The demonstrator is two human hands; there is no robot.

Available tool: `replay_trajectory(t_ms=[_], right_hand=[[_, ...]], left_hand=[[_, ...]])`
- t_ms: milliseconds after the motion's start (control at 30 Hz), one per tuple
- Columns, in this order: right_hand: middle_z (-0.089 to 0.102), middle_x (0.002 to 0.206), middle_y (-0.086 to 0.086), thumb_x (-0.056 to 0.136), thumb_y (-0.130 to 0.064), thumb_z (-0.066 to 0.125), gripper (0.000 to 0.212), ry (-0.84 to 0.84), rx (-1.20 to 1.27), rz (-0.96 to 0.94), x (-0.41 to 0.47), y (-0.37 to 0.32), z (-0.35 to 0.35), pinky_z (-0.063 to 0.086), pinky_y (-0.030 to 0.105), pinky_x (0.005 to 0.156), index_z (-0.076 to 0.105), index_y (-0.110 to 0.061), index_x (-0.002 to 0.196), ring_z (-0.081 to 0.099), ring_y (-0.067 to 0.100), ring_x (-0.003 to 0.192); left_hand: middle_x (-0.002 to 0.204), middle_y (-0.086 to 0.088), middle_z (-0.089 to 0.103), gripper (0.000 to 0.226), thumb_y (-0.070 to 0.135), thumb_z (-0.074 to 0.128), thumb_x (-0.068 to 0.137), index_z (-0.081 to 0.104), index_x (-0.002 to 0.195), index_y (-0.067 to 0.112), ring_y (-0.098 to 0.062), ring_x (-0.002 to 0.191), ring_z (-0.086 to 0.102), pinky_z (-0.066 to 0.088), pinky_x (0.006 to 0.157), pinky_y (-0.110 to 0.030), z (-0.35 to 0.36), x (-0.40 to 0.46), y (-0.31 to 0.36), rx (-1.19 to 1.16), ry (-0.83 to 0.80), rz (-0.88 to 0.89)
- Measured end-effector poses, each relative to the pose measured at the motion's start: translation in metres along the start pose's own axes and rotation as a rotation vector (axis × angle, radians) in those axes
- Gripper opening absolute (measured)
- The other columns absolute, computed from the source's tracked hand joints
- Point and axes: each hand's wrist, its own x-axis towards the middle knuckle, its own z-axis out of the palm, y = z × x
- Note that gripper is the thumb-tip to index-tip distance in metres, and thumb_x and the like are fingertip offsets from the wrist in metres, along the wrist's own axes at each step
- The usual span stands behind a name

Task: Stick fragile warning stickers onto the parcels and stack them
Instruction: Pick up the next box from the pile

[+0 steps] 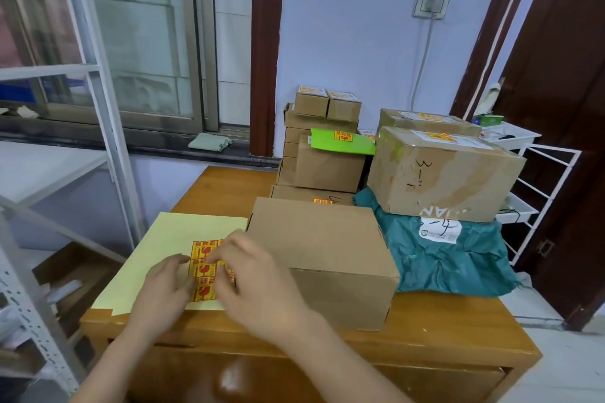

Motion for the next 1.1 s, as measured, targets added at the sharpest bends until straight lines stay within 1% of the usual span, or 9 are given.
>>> replay_trajectory(t_ms=[100,167,267,367,500,700,833,1000,1100], right_hand=[[0.049,0.110,0.013,0.091,-0.020,0.033,0.037,-0.109,-0.023,-0.004,-0.004,-0.011,0.036,0.044,0.040,0.083,0.058,-0.001,0.111,0.048,0.029,0.103],[0.043,0.125,0.014,0.094,-0.013,0.038,0.037,-0.236,-0.020,0.095,-0.006,-0.011,0.056,0.041,0.042,0.096,0.047,0.000,0.128,0.043,0.030,0.116],[0.030,0.144,0.012,0.093,-0.006,0.041,0.052,-0.312,-0.026,0.231,-0.005,0.001,0.080,0.025,0.036,0.113,0.028,-0.001,0.144,0.027,0.028,0.133],[0.018,0.152,0.011,0.095,-0.005,0.038,0.058,-0.315,-0.064,0.333,0.002,0.014,0.095,0.016,0.035,0.117,0.017,0.000,0.149,0.016,0.029,0.141],[0.005,0.158,0.013,0.097,-0.004,0.032,0.058,-0.314,-0.100,0.366,0.010,0.017,0.108,-0.001,0.034,0.118,0.008,0.001,0.150,0.000,0.026,0.146],[0.001,0.160,0.008,0.101,-0.018,0.032,0.060,-0.287,-0.091,0.485,0.008,0.023,0.125,0.003,0.033,0.119,0.003,-0.005,0.152,-0.006,0.021,0.147],[0.007,0.159,0.006,0.100,-0.023,0.037,0.063,-0.266,-0.109,0.500,0.008,0.023,0.129,0.012,0.034,0.118,0.005,-0.008,0.152,0.001,0.021,0.147],[0.013,0.158,0.007,0.099,-0.021,0.038,0.062,-0.258,-0.089,0.490,0.005,0.024,0.130,0.016,0.035,0.118,0.006,-0.011,0.152,0.006,0.022,0.146],[0.014,0.158,0.006,0.099,-0.021,0.038,0.062,-0.264,-0.091,0.484,0.004,0.024,0.130,0.017,0.036,0.118,0.006,-0.011,0.152,0.006,0.022,0.146]], left_hand=[[0.123,-0.008,0.060,0.035,0.020,0.064,0.086,0.058,0.120,0.013,-0.024,0.113,0.053,0.042,0.098,-0.038,0.006,0.004,-0.034,0.154,-0.103,0.077],[0.129,-0.003,0.056,0.041,0.030,0.060,0.088,0.057,0.125,0.016,-0.023,0.121,0.049,0.038,0.103,-0.036,0.006,0.004,-0.040,0.179,-0.130,0.113],[0.139,-0.006,0.048,0.042,0.025,0.055,0.092,0.053,0.132,0.013,-0.024,0.131,0.038,0.026,0.111,-0.036,-0.001,-0.001,-0.027,0.138,-0.115,0.106],[0.144,-0.005,0.043,0.042,0.026,0.056,0.093,0.051,0.134,0.018,-0.022,0.135,0.032,0.022,0.112,-0.033,0.002,0.001,-0.025,0.190,-0.101,0.115],[0.144,-0.004,0.043,0.039,0.027,0.055,0.093,0.055,0.130,0.019,-0.021,0.134,0.032,0.023,0.112,-0.033,0.003,0.002,-0.029,0.188,-0.098,0.127],[0.128,-0.003,0.056,0.015,0.018,0.062,0.089,0.062,0.100,0.027,-0.022,0.124,0.043,0.032,0.104,-0.034,0.000,-0.001,-0.029,0.072,-0.044,0.152],[0.119,-0.004,0.061,0.014,0.012,0.063,0.088,0.061,0.087,0.026,-0.023,0.117,0.049,0.036,0.098,-0.036,0.000,0.002,-0.031,-0.001,-0.013,0.120],[0.100,0.001,0.060,0.015,0.003,0.063,0.086,0.061,0.081,0.017,-0.020,0.100,0.053,0.037,0.081,-0.030,0.004,0.004,-0.031,-0.106,0.039,0.102],[0.103,0.000,0.061,0.008,0.004,0.059,0.089,0.063,0.088,0.012,-0.017,0.096,0.053,0.037,0.079,-0.030,0.005,0.006,-0.031,-0.197,0.079,0.038]])
